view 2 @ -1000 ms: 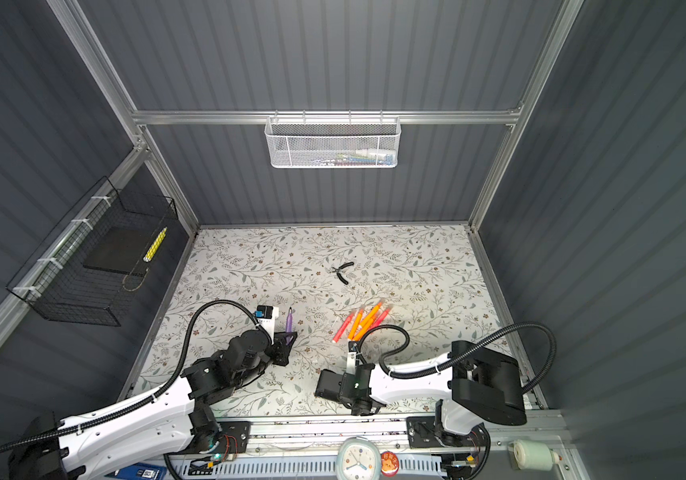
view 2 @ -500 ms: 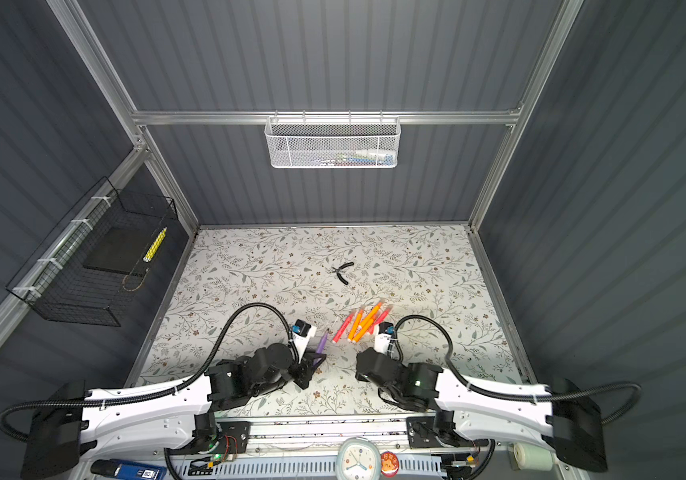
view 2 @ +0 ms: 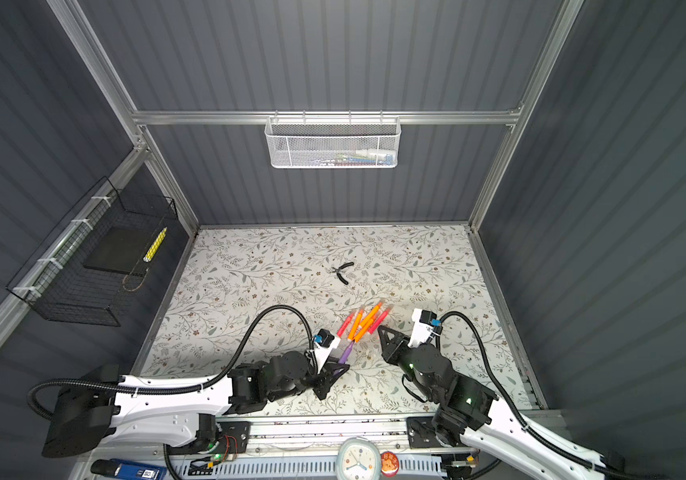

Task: Insert the pens into the pen caps
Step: 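Lift the cap with the right gripper above the purple marker tip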

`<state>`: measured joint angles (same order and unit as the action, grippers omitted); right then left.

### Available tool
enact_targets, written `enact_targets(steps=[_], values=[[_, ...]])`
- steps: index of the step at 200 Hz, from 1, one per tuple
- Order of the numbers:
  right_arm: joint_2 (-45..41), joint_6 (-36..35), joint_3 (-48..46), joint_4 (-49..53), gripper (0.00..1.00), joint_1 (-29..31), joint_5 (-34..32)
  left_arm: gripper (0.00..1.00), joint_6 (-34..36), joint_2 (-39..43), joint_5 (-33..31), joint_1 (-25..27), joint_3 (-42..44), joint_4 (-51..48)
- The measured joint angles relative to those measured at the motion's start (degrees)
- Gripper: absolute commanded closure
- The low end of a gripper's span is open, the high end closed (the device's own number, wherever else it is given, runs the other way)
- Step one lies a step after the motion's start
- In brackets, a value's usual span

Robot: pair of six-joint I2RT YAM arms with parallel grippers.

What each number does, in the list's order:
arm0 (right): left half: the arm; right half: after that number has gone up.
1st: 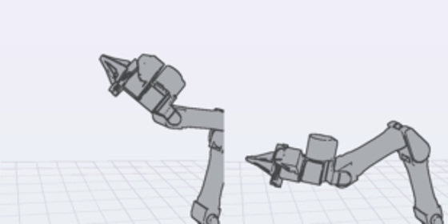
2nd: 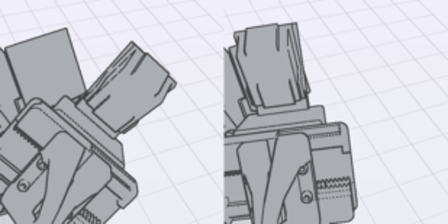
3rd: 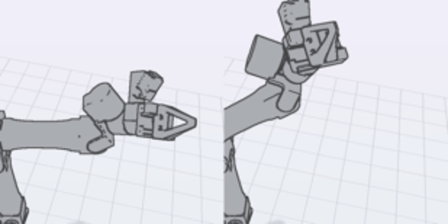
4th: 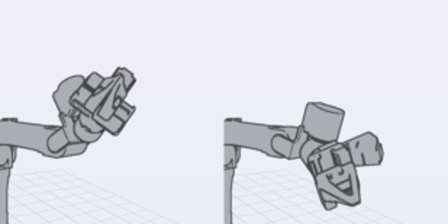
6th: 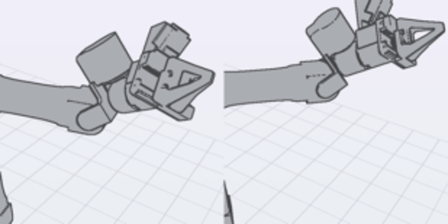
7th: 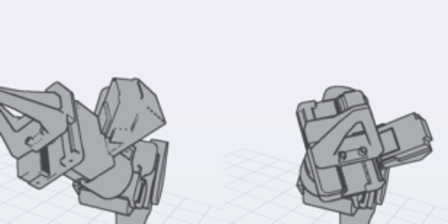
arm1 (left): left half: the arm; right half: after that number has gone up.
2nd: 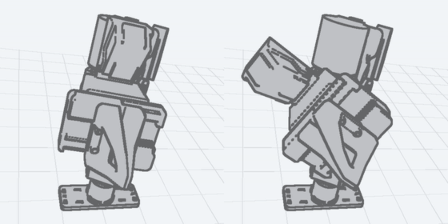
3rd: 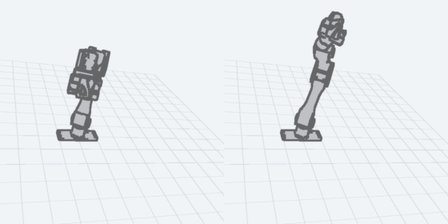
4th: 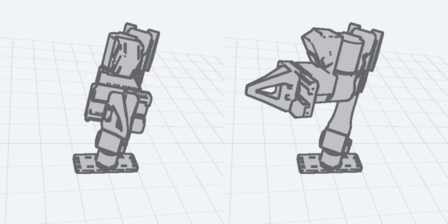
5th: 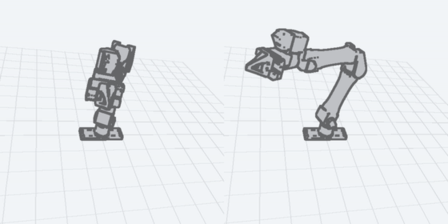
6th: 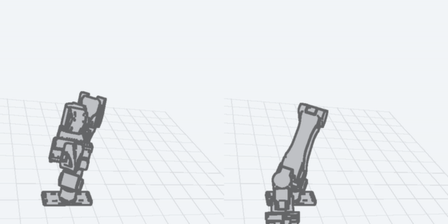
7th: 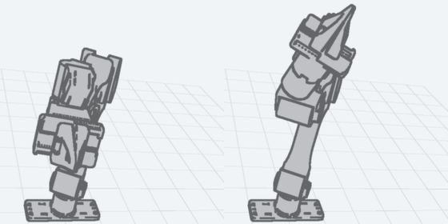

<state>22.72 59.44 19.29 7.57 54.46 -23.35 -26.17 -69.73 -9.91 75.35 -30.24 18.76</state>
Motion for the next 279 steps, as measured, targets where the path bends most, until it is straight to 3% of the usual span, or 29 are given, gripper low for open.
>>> enact_targets(steps=[140,279], values=[[12.3,1.7,-5.4,-26.8,1.0,-1.6,6.1,1.0,-2.6,-2.1,0.5,0.0,1.4,7.1],[16.8,3.8,-8.0,-38.0,1.0,-1.6,12.3,1.0,-3.0,-2.1,-2.5,0.0,1.4,6.0]])
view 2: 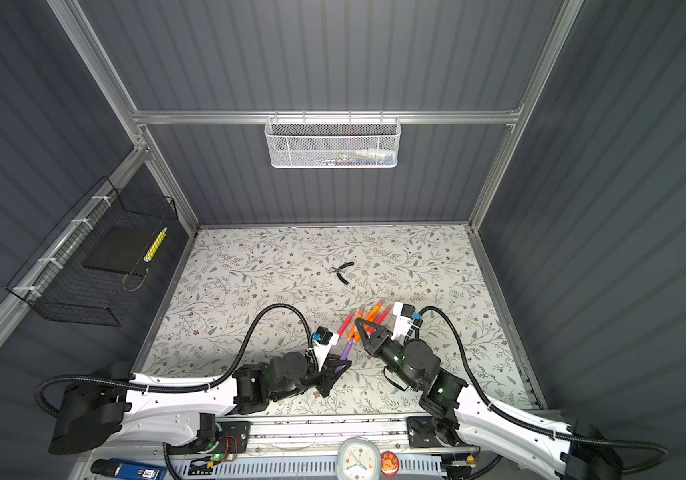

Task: Insert the pens into the pen caps
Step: 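Lift the cap with the right gripper above the purple marker tip, then lower the cap onto the purple marker tip with the right gripper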

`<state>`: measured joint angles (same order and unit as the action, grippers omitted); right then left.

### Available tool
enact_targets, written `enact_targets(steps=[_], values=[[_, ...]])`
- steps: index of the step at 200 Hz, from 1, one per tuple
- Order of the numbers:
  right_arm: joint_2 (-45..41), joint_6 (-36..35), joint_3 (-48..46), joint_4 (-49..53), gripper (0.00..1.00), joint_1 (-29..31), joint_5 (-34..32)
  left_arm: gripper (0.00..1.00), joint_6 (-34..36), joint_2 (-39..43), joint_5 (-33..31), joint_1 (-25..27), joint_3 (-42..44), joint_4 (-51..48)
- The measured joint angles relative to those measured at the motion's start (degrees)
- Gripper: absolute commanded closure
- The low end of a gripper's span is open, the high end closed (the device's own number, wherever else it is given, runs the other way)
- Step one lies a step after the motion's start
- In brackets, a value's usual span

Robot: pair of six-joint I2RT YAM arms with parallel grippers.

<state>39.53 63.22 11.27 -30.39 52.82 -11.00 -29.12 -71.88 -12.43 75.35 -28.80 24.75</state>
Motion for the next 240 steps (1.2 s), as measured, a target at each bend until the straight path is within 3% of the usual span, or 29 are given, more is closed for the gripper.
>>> enact_targets(steps=[182,240], values=[[3.5,1.3,-2.1,-7.3,1.0,4.2,-0.5,1.0,-0.6,1.7,-2.3,-0.1,0.0,-2.9],[5.4,-1.2,-2.1,-12.3,1.0,6.0,-3.0,1.0,-3.5,4.3,10.6,-6.8,-0.1,-2.7]])
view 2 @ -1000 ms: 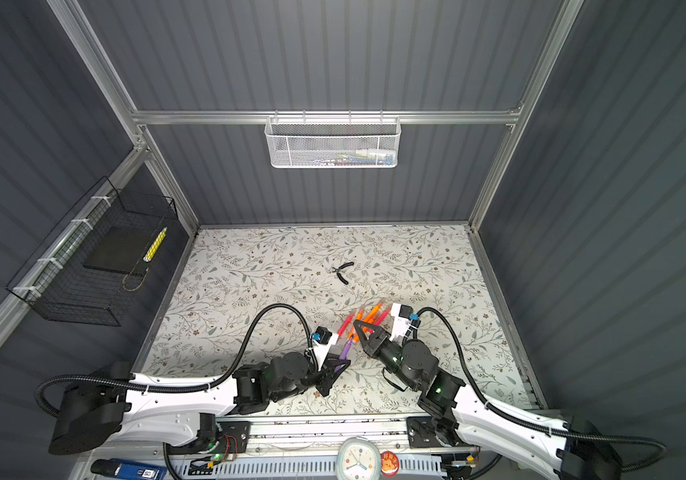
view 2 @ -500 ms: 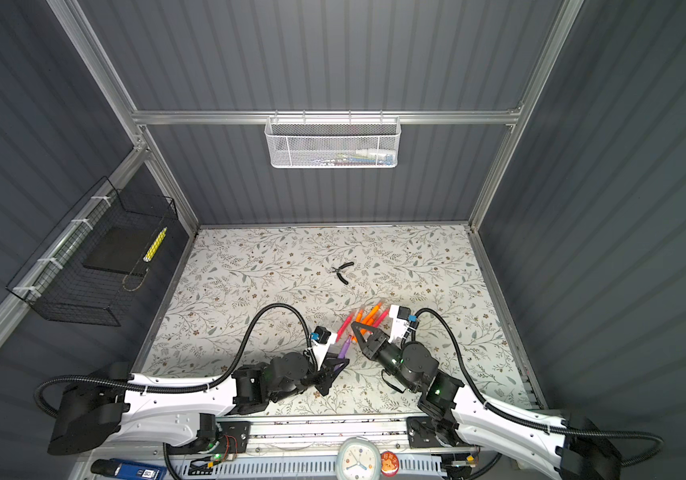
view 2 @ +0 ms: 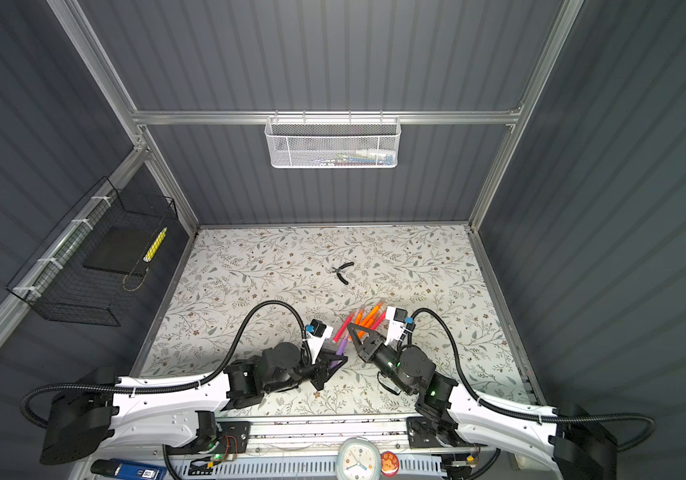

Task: Insert the pens into the pen caps
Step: 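Lower the cap onto the purple marker tip with the right gripper, then press the cap down onto the purple marker with the right gripper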

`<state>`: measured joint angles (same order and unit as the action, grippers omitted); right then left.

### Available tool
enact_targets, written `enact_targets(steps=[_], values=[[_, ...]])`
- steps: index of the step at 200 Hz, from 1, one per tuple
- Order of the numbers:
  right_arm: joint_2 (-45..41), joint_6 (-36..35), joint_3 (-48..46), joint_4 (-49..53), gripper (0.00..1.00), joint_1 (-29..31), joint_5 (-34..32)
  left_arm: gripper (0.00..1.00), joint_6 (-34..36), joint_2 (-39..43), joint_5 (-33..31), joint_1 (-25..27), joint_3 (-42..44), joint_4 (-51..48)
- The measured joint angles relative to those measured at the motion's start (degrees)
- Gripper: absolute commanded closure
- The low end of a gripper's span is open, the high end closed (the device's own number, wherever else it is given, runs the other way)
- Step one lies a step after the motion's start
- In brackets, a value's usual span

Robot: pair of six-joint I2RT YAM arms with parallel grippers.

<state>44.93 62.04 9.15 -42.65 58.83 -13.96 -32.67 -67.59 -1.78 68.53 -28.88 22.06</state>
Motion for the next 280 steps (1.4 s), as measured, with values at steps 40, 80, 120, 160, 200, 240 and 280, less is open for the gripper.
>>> enact_targets(steps=[40,80,120,160,200,240,280], values=[[0.1,-3.1,-0.6,-4.1,1.0,1.1,-0.4,1.0,-2.4,2.3,5.7,-1.9,-0.7,-0.9],[0.2,-6.8,-1.9,-8.9,1.0,1.9,1.2,1.0,-3.4,4.7,7.9,-2.3,-1.3,-3.0],[1.7,-10.2,-2.3,-12.7,0.96,2.2,1.6,1.0,-3.4,5.1,8.1,-2.3,-1.6,-3.5],[1.5,-11.2,-3.1,-13.7,0.79,2.4,1.6,1.0,-2.8,5.1,8.3,-2.3,-1.8,-4.1],[-4.2,-12.8,-3.8,-6.3,0.45,3.7,1.8,1.0,-1.5,5.6,5.1,-3.1,-1.8,-2.0],[-11.1,-13.5,-4.2,0.3,0.21,3.7,1.0,1.0,0.3,5.7,2.7,-3.4,-1.7,-1.5],[-16.7,-14.2,-5.0,5.3,0.14,3.7,-0.7,1.0,3.2,5.6,2.5,-3.4,-0.1,-0.9]])
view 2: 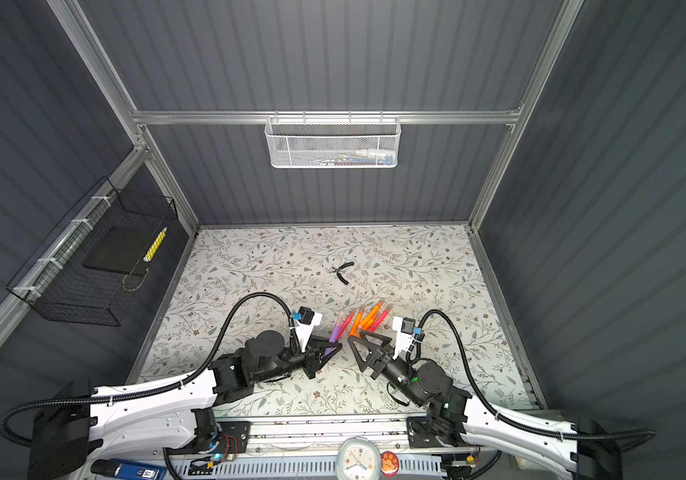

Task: Insert the pens into the pen caps
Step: 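Press the cap down onto the purple marker with the right gripper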

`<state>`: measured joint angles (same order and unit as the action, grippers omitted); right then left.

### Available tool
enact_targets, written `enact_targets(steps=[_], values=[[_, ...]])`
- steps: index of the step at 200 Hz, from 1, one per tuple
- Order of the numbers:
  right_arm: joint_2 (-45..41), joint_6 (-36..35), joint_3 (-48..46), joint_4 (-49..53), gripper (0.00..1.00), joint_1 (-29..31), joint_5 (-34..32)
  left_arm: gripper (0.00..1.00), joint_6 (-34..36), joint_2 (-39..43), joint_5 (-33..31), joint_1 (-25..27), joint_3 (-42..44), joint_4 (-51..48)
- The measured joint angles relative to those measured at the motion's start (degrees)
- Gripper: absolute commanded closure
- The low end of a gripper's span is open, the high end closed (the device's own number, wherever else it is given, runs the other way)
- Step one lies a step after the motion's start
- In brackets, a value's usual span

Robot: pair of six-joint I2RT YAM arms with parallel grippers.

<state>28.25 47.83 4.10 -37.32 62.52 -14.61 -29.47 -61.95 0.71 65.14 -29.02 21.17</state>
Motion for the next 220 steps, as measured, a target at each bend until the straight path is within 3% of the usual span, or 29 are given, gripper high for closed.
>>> enact_targets(steps=[41,78,125,172,220], values=[[-5.2,-2.3,3.5,8.9,0.12,-0.1,-2.6,1.0,3.2,-1.9,1.5,0.4,0.7,1.3],[-2.2,-2.9,7.9,11.8,0.17,-0.2,-4.1,1.0,5.0,-2.6,1.9,2.4,1.0,1.7],[7.6,-2.9,10.4,12.0,0.36,-0.3,-3.6,1.0,6.0,-4.3,2.1,3.7,1.0,2.1],[10.9,-2.0,11.8,10.2,0.57,-0.3,-2.6,1.0,6.0,-4.9,2.0,4.2,1.0,2.2],[14.0,-0.5,11.8,8.2,0.67,-0.3,-1.2,1.0,6.0,-5.7,1.8,4.3,1.0,2.9]])
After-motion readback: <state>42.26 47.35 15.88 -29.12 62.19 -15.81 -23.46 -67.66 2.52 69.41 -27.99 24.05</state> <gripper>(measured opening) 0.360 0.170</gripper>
